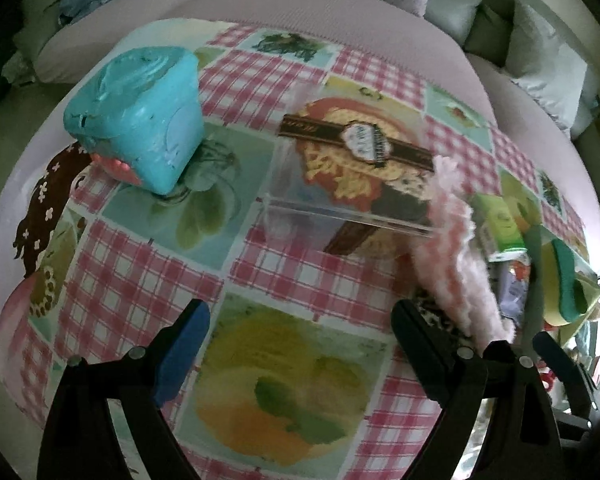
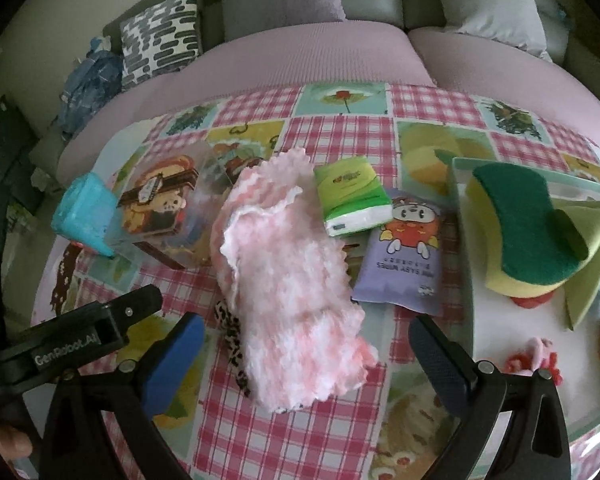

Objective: Organize soft objects
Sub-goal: 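Move both tools back from the tray to the pink fluffy towel, then grasp pink fluffy towel with right tool and lift it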

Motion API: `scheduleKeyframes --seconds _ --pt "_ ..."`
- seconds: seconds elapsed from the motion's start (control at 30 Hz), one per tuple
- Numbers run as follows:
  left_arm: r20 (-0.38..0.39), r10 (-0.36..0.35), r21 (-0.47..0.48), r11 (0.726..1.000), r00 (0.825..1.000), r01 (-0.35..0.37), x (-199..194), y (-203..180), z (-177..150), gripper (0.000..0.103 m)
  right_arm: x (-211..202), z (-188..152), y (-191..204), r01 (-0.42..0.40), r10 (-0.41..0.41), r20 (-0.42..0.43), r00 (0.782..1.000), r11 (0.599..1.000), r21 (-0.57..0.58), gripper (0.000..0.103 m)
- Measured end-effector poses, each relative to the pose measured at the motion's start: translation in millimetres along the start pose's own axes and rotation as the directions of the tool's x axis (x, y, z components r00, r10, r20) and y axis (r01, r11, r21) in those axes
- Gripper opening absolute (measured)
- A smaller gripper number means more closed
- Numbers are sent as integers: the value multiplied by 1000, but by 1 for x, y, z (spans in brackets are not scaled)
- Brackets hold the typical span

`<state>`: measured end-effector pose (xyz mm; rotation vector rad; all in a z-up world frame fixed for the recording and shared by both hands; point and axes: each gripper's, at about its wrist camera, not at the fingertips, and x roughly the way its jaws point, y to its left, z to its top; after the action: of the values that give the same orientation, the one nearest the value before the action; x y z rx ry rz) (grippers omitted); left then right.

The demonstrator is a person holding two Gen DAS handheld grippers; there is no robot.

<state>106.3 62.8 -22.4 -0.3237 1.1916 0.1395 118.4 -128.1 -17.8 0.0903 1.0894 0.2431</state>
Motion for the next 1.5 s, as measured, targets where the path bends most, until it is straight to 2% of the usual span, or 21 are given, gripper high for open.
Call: scheduleKeyframes --seconds 0.17,0.47,0.73,0.8,1.0,1.2,1.5 --pt "-28 25 -16 1000 999 -25 12 10 3 93 12 5 7 14 -14 -18 1000 1000 -22 99" --pt "-34 29 -52 998 999 -31 14 23 5 93 27 11 13 22 -22 -25 999 999 -33 79" --pt "-33 18 -50 999 999 -20 11 25 8 93 27 13 13 -17 17 -19 1000 1000 -22 42" --pt "-33 13 -46 999 999 -14 10 23 8 93 25 13 12 -18 18 -13 1000 1000 -20 39" --pt "-32 1 -25 1000 999 -2 8 15 8 93 17 12 4 -55 55 4 998 998 19 20" --pt "-36 -30 -8 1000 999 30 5 4 7 93 4 13 -3 -69 68 38 997 997 39 13" --pt "-35 -52 15 998 998 53 2 -8 6 93 -24 15 -7 -89 85 110 990 995 35 13"
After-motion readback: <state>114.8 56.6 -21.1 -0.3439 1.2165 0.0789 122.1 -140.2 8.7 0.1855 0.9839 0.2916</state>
